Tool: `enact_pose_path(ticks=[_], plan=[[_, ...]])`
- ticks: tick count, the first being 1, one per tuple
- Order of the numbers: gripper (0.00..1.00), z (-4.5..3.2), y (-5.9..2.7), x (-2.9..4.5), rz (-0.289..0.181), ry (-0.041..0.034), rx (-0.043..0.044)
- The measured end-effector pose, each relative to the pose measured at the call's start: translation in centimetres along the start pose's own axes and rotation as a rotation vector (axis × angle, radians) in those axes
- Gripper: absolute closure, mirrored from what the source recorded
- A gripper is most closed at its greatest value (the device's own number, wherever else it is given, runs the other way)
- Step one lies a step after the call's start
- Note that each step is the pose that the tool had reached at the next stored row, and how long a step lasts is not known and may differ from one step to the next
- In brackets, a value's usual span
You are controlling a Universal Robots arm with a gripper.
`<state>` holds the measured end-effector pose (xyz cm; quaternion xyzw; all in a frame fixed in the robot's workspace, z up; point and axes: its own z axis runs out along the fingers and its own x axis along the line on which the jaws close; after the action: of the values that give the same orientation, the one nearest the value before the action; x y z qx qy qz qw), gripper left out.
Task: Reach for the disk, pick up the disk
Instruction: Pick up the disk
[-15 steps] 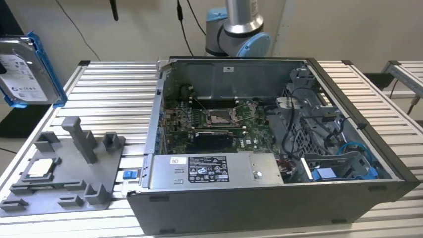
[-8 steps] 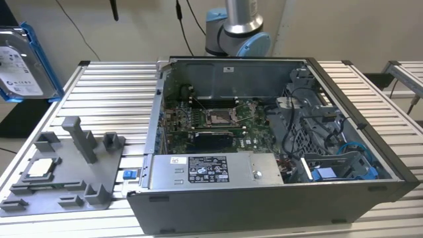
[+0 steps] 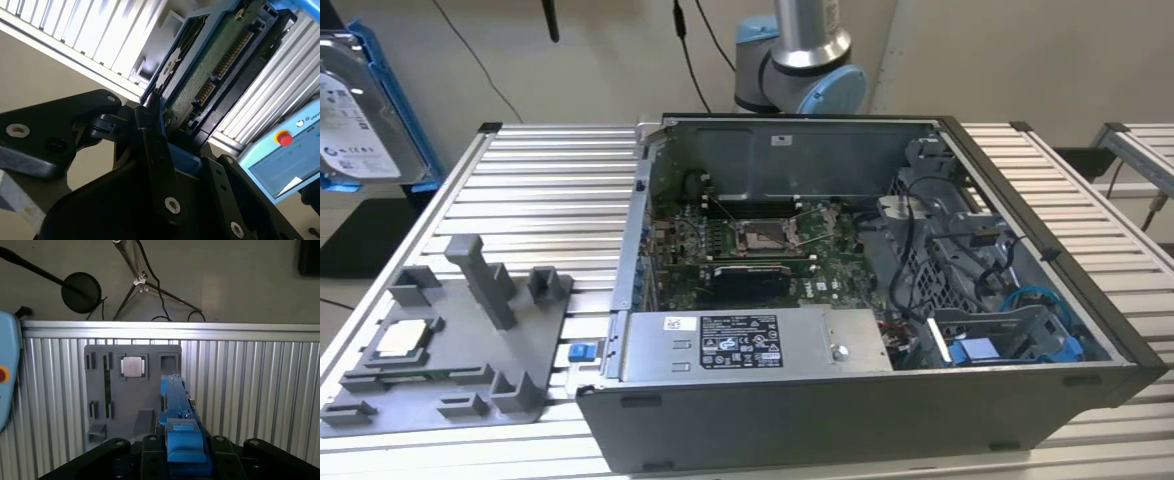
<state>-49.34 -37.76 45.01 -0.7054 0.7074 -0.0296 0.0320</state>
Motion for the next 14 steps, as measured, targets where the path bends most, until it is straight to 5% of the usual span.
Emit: enact_pose_path(ticks=[10, 14], plan=[[1.0, -4.38, -0.34, -0.02, 0.0, -0.0002, 0.0001], [1.0, -4.76, -0.38, -0.02, 0.0, -0.0001, 0.0]])
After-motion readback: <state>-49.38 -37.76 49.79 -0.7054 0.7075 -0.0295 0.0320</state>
